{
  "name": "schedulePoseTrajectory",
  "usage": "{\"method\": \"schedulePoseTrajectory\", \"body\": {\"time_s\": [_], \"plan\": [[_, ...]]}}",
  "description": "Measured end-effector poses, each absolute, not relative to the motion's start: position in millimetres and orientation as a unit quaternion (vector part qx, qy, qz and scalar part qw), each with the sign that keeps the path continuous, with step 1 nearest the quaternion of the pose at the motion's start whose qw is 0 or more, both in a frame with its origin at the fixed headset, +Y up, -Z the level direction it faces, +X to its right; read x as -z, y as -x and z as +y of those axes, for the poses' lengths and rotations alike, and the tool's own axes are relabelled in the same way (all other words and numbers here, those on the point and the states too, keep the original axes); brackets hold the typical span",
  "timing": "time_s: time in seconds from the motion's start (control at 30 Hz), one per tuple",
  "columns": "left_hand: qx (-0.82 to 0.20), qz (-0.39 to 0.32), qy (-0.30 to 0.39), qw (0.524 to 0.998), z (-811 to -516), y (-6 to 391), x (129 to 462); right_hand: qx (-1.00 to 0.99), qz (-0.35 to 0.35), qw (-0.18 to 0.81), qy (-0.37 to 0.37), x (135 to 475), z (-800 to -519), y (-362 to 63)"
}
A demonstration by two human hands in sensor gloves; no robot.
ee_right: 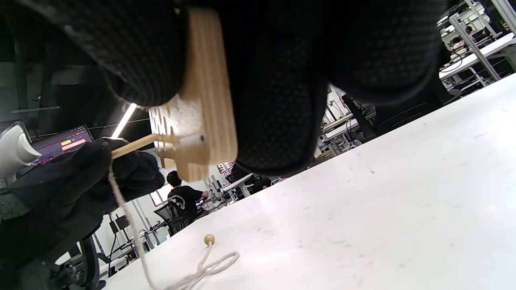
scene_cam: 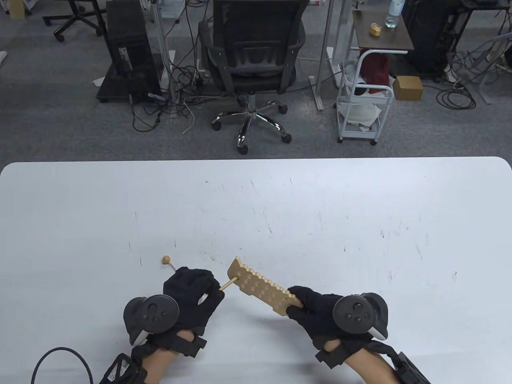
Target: Thread rope through all holes on crocodile lacing toy
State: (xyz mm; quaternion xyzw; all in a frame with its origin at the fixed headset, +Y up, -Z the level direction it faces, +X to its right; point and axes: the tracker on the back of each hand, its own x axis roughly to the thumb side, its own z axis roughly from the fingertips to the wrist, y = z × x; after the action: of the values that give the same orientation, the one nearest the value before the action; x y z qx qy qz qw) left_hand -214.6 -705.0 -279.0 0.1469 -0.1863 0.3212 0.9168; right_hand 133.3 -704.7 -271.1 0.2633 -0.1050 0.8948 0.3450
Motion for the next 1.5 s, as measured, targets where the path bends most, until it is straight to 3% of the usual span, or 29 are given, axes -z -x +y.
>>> {"method": "schedulePoseTrajectory", "body": {"time_s": [0.8,1.5], "plan": [[-0.342,-0.148,-0.114,0.921,-712,214,282,-0.865,-0.107,0.399,-0.285,261,-706,-122],[-0.362,-0.132,-0.121,0.915,-713,226,287,-0.859,-0.107,0.44,-0.238,266,-708,-132]]}}
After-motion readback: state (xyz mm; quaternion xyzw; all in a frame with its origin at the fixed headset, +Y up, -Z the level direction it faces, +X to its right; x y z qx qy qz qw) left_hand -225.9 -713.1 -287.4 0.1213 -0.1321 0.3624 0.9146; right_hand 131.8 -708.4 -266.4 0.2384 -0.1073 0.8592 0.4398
